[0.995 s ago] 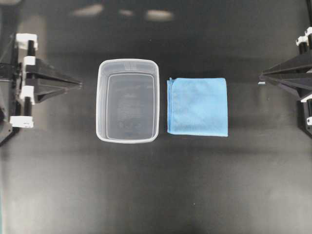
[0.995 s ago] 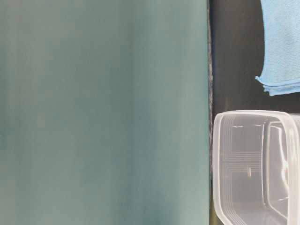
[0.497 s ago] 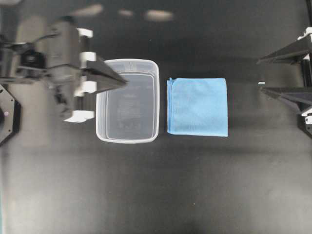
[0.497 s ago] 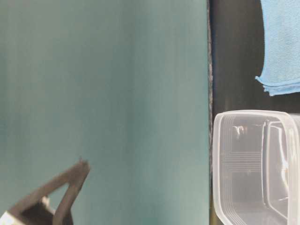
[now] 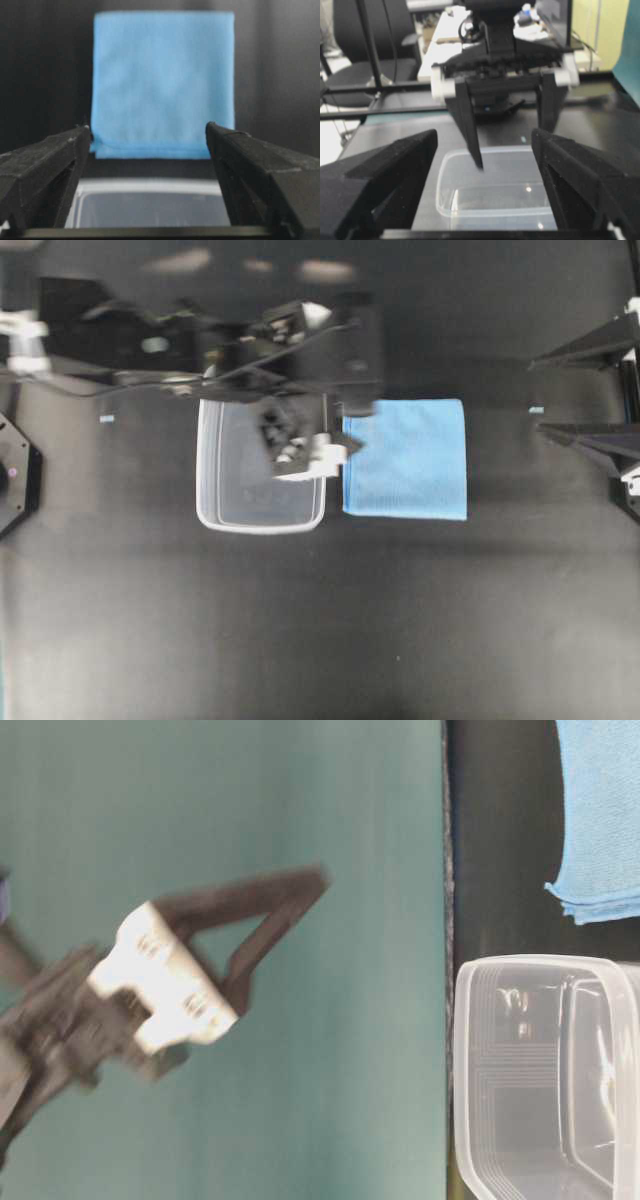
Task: Place the blue towel into the container with the left arm.
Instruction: 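Lower the left gripper onto the blue towel and pinch it closed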
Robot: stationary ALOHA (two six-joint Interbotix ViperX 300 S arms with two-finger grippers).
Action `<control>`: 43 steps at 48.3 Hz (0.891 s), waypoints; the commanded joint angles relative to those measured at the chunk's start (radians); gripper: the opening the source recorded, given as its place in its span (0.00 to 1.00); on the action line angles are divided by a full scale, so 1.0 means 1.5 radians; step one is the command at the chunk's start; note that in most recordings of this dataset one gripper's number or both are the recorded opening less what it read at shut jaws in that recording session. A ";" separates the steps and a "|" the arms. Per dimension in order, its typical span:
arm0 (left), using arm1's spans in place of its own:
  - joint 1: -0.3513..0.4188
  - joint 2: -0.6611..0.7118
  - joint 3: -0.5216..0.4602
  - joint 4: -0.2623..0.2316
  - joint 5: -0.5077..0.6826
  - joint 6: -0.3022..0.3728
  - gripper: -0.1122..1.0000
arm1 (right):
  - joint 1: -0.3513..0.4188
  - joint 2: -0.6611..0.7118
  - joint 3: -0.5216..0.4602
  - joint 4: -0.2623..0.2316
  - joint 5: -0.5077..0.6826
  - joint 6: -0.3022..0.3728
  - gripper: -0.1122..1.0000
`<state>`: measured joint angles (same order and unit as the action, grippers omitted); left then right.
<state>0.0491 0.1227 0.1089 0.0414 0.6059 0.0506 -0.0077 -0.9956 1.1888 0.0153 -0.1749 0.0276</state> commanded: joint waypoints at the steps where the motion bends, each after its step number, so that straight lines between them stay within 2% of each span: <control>1: 0.001 0.061 -0.061 0.002 0.010 -0.002 0.89 | -0.001 -0.003 -0.006 0.002 0.000 -0.004 0.76; 13: 0.001 0.178 -0.147 0.002 0.040 -0.003 0.89 | -0.006 -0.047 -0.001 0.002 0.026 -0.007 0.76; 28: -0.003 0.309 -0.209 0.003 0.043 -0.007 0.89 | -0.006 -0.100 -0.002 0.002 0.070 -0.004 0.76; 43: -0.010 0.348 -0.221 0.002 0.046 -0.003 0.87 | -0.006 -0.102 -0.001 0.003 0.083 0.001 0.76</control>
<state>0.0399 0.6397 -0.2209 0.0414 0.6750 0.0430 -0.0153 -1.1551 1.1965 0.0169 -0.0476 0.0276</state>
